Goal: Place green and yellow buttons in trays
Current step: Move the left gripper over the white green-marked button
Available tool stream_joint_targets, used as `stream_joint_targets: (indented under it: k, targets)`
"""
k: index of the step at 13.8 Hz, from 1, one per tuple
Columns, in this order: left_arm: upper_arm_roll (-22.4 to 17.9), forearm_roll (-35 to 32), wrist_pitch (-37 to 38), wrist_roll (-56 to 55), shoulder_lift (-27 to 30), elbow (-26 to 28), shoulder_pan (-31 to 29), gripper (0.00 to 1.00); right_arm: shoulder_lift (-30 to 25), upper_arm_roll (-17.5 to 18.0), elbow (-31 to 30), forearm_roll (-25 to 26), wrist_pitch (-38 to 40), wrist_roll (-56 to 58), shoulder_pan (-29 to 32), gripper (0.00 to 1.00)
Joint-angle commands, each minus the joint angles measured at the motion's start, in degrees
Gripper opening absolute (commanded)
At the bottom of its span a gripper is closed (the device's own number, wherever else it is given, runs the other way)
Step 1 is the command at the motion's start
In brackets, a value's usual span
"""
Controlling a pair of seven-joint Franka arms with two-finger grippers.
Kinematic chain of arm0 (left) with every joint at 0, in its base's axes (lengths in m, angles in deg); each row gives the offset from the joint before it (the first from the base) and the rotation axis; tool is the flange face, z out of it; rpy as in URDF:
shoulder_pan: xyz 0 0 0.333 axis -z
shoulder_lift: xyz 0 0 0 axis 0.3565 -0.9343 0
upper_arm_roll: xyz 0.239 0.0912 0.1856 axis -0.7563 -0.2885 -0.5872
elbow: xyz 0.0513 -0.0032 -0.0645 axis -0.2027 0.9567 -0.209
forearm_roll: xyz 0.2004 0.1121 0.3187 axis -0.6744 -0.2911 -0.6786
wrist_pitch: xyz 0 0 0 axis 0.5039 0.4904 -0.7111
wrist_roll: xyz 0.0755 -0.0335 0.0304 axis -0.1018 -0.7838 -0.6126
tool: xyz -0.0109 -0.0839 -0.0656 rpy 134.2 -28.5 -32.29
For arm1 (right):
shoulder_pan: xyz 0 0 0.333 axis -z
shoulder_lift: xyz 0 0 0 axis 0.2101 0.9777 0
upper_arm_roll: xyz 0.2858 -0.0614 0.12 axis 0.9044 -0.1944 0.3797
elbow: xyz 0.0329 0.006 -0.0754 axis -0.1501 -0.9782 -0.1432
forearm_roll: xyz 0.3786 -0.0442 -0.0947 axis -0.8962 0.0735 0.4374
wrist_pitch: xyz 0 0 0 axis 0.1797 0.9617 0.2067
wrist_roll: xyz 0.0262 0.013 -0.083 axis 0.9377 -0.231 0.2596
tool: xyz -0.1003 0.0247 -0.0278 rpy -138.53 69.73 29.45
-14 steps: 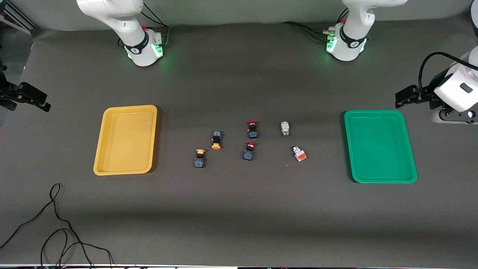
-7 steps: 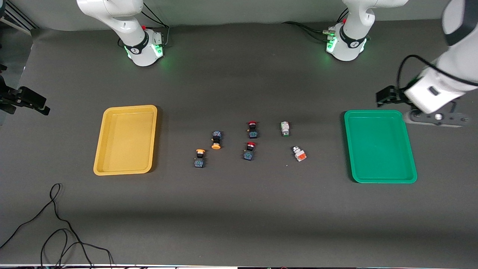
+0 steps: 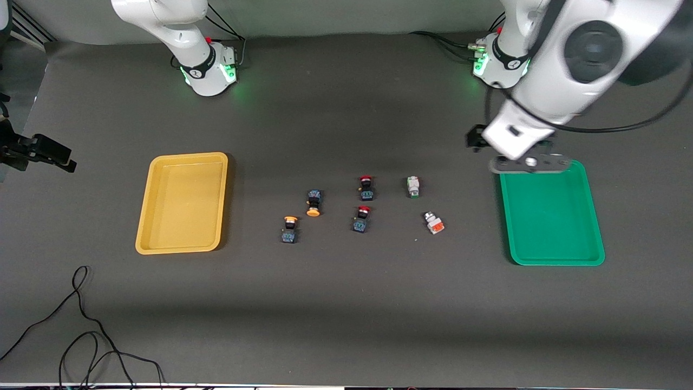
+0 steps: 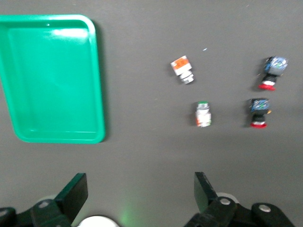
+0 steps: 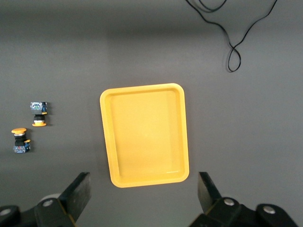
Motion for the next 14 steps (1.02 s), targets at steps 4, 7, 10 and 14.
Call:
stream_joint_targets:
  k: [4, 7, 10, 14]
  targets:
    - [-0.72, -0.15, -10.63, -14.00, 2.77, 12.14, 13.30, 1.00, 1.16, 0.16, 1.52, -0.46, 1.76, 1.42, -0.07, 1.00]
    - [-0.63, 0.29, -15.45, -14.52, 2.51, 13.83, 14.11, 1.00, 1.77, 0.25, 1.52, -0.64, 2.02, 1.42, 0.01, 1.00]
    - [-0.54, 0.29, -23.42, -14.52, 2.33, 19.34, 14.37, 1.00, 1.86, 0.25, 1.43, -0.64, 2.02, 0.98, -0.25, 1.00]
    - [-0.27, 0.12, -39.60, -16.28, -3.35, 27.44, 14.29, 1.00, 1.95, 0.51, 1.52, -0.73, 3.60, 0.63, -0.34, 1.00]
